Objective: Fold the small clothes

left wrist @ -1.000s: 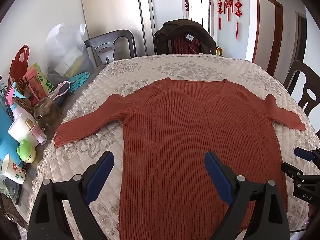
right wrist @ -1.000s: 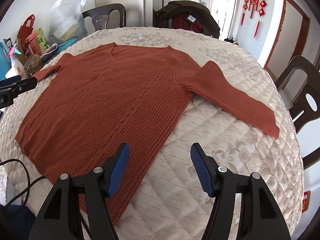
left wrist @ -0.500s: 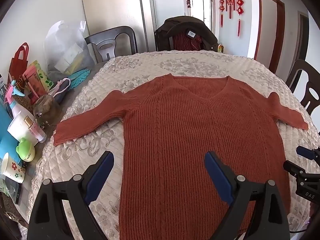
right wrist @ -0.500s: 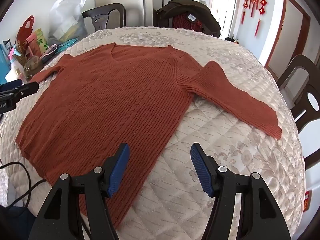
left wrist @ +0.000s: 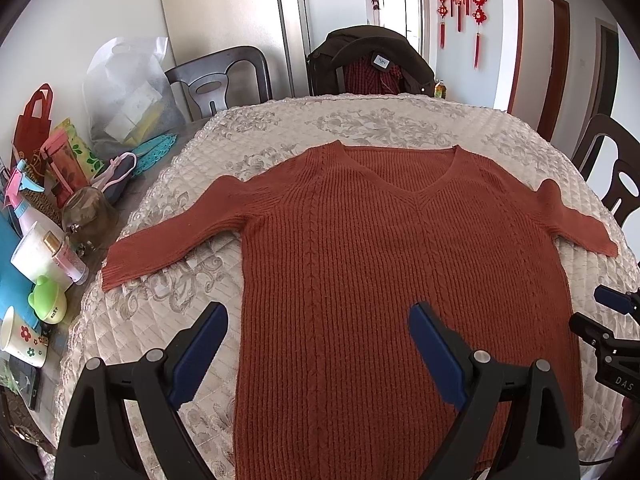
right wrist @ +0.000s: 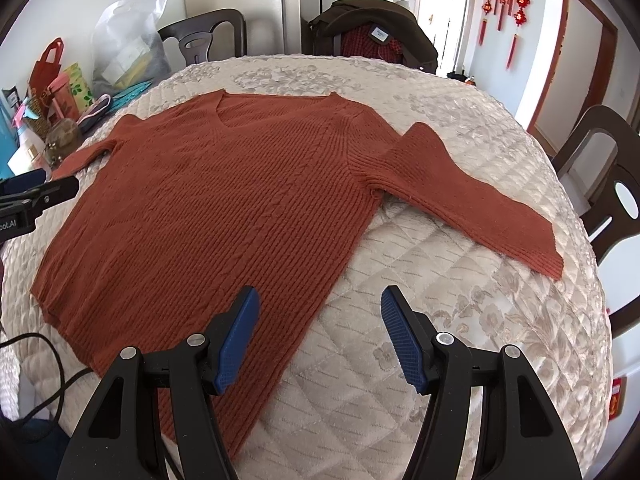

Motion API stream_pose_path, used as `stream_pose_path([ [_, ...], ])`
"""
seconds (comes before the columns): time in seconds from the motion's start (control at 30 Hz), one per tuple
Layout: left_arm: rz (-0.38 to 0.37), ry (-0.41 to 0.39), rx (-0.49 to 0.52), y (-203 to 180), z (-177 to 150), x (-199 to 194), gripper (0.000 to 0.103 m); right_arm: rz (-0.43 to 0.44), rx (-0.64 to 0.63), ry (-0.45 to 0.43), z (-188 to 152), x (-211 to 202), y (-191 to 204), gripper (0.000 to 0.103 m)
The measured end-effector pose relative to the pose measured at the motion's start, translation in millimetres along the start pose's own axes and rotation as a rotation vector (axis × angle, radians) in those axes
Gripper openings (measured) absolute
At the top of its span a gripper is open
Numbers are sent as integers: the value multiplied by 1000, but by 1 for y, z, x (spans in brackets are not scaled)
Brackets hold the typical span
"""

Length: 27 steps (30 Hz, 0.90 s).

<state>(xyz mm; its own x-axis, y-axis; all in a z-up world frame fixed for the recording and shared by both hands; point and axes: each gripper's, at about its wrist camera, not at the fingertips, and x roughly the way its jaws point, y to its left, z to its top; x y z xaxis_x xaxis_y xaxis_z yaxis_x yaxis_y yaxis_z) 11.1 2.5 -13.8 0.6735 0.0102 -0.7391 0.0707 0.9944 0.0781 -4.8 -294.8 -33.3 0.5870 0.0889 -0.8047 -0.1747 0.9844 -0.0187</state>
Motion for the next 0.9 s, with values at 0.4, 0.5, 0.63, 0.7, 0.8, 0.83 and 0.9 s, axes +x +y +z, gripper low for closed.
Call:
stream_pose_path([
  [0.4,-14,9,3,-1,-3,3,93,-6,2,-1,0,1,2,64],
  [0.5,-18,15,4,-2,-4,5,93,-9,8,-3,-2,0,1,64],
  [0.63,-25,23,6,-2,-5,7,93,-14,12,-1,-5,-2,1,64],
  [0.7,-28,26,5,-3,-5,8,93,-16,14,3,-5,-1,0,64],
  [0.8,-31,31,2,-1,-5,10,93,-14,10,8,-3,0,1,64],
  [0.83,-32,32,1,-1,-5,10,93,-14,7,9,-2,1,2,64],
  [0.9,-31,35,-1,1,-5,11,93,-11,5,10,0,3,2,64],
])
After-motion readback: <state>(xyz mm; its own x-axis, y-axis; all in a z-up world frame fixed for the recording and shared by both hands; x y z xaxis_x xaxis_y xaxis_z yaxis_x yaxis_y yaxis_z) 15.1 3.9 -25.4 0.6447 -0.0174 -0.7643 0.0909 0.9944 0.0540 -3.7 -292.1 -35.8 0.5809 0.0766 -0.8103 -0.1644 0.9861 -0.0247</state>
